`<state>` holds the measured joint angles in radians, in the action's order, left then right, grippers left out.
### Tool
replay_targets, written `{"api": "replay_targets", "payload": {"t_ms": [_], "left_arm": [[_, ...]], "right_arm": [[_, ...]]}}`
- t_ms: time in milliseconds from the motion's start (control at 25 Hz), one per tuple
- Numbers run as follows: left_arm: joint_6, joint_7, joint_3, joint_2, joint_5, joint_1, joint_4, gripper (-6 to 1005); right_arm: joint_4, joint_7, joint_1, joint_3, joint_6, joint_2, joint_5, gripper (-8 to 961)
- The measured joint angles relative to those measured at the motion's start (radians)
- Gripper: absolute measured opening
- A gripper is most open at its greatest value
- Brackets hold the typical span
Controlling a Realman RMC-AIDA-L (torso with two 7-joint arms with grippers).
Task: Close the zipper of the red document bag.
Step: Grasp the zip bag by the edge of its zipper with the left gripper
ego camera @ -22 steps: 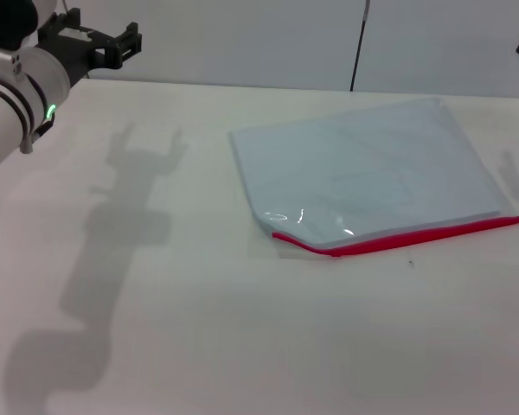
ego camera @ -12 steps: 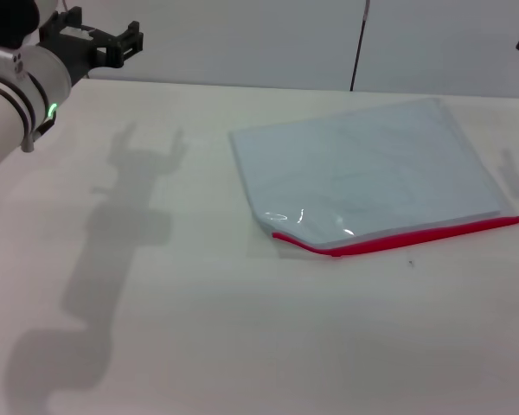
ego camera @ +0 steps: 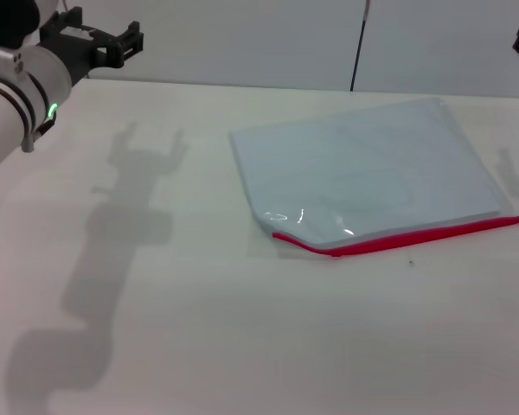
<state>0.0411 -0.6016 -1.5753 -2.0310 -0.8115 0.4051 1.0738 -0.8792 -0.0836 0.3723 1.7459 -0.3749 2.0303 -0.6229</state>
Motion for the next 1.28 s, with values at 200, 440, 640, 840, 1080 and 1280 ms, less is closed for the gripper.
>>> {"api": "replay_targets", "payload": {"t_ms": [200, 440, 640, 840, 1080, 1280], "left_arm": [[0.025, 0.0, 0.0, 0.001, 0.0, 0.009, 0.004, 829], [0.083, -0.006, 0.004, 0.004, 0.007, 0.024, 0.013, 823], [0.259, -0.009, 0.022, 0.013, 0.019, 0.044, 0.068, 817], [0.45, -0.012, 0.027, 0.014, 0.098, 0.069, 0.131, 811], [0.693, -0.058, 0.027, 0.014, 0.138, 0.123, 0.202, 804], [0.832, -0.122, 0.026, 0.012, 0.141, 0.178, 0.21, 799]], "right_arm": [[0.024, 0.014, 0.021, -0.001, 0.001, -0.001, 0.0, 861], [0.031, 0.022, 0.027, 0.003, 0.003, -0.003, 0.0, 861], [0.034, 0.022, 0.03, -0.004, 0.011, -0.002, 0.0, 861], [0.053, 0.022, 0.04, -0.005, 0.013, -0.002, 0.0, 861], [0.094, 0.032, 0.064, -0.002, 0.013, -0.002, 0.0, 861], [0.116, 0.05, 0.08, 0.004, 0.013, -0.002, 0.0, 861]]}}
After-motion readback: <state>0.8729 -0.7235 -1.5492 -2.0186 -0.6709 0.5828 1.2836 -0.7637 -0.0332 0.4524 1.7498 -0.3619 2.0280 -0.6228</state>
